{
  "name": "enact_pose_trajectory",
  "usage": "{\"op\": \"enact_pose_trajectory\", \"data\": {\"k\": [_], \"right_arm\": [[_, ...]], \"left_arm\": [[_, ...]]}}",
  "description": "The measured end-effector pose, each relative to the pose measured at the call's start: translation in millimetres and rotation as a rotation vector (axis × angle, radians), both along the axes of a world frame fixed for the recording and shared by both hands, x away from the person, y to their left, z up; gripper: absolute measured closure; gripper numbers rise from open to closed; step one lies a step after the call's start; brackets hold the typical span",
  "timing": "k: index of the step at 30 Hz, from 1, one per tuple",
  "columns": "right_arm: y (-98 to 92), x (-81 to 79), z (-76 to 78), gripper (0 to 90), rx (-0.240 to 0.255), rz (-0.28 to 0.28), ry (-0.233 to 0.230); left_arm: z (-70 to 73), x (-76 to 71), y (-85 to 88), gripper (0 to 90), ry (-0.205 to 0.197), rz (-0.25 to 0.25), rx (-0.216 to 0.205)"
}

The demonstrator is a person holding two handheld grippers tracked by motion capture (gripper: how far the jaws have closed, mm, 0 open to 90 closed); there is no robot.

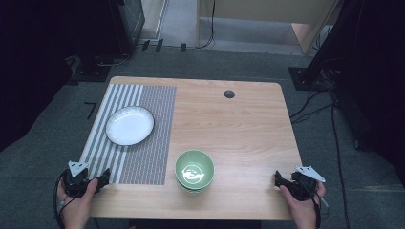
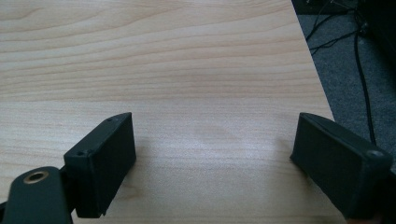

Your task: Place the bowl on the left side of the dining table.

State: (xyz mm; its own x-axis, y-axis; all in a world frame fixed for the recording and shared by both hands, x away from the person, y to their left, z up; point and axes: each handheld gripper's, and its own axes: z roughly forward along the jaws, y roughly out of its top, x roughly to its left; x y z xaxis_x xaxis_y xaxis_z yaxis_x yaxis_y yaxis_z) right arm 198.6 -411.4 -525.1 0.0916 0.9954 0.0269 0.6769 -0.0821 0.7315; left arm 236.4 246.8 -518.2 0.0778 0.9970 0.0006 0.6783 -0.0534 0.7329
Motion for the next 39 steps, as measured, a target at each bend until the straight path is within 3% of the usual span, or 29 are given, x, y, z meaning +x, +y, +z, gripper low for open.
{"op": "enact_pose_trajectory", "data": {"k": [7,15,39], "right_arm": [[6.7,-2.8,5.4,15.6,0.003,-0.013,-0.014],[27.0,-4.5,25.3,16.5,0.017,0.025,-0.083],[68.3,-7.8,58.8,17.4,0.043,0.123,-0.154]], "left_arm": [[0.0,0.0,-0.1,9.6,0.000,0.000,0.000],[0.0,0.1,-0.2,9.5,0.000,0.001,0.000],[0.0,0.2,-0.4,9.5,0.000,0.004,-0.001]]}}
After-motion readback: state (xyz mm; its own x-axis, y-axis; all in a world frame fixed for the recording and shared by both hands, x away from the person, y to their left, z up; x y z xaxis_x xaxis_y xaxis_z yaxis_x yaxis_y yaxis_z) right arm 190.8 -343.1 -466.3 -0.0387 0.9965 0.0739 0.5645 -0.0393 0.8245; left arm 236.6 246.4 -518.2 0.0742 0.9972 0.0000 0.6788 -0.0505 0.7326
